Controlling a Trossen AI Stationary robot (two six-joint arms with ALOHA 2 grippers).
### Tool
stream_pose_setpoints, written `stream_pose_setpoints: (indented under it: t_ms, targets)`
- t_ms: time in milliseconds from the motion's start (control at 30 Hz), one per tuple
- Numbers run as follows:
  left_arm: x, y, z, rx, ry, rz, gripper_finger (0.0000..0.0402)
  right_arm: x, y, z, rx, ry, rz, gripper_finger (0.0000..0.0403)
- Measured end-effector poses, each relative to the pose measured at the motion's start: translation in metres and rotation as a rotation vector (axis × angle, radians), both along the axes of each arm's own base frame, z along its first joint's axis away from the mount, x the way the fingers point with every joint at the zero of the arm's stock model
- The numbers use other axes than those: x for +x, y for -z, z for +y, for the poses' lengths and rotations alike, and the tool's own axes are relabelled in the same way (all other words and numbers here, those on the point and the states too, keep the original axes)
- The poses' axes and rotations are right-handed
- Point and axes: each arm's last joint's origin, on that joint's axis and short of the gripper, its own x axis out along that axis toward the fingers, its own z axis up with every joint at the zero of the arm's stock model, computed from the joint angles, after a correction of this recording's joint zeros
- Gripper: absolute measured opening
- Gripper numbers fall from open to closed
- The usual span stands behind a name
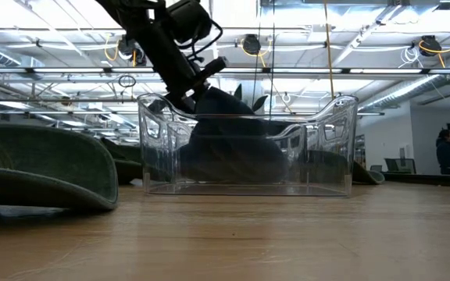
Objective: Pick & Place hat
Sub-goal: Put the blue cap into the top transparent bin
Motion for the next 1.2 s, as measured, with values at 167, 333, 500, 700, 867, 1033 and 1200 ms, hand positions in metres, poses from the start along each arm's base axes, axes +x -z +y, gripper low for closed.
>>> stream_pose_setpoints:
  t_ms: [167, 333, 500, 700, 867, 1033, 1200]
  targets:
    - [-0.004, -0.005, 0.008, -0.039, 0.008, -0.027, 0.0111, 0.0, 0.0, 0.0, 0.0, 0.0, 0.0, 0.0228]
    - [-0.009, -0.015, 0.013, -0.073, 0.06, -0.076, 0.0206, 0.0, 0.0, 0.0, 0.0, 0.0, 0.0, 0.0228]
    - [-0.019, -0.037, 0.013, -0.051, 0.09, -0.139, 0.0275, 0.0, 0.0, 0.0, -0.003, 0.0, 0.0, 0.0228]
    - [-0.026, -0.065, 0.01, 0.085, 0.152, -0.25, 0.0313, 0.0, 0.0, 0.0, -0.003, 0.0, -0.001, 0.0228]
    - [-0.02, -0.078, -0.001, 0.159, 0.277, -0.353, 0.0318, 0.0, 0.0, 0.0, -0.001, 0.0, 0.0, 0.0228]
    - [-0.009, -0.081, -0.007, 0.209, 0.372, -0.436, 0.0304, 0.0, 0.0, 0.0, 0.0, 0.0, 0.0, 0.0228]
    - [0.001, -0.069, -0.006, 0.226, 0.438, -0.42, 0.0263, 0.001, 0.001, 0.0, 0.003, -0.004, 0.003, 0.0228]
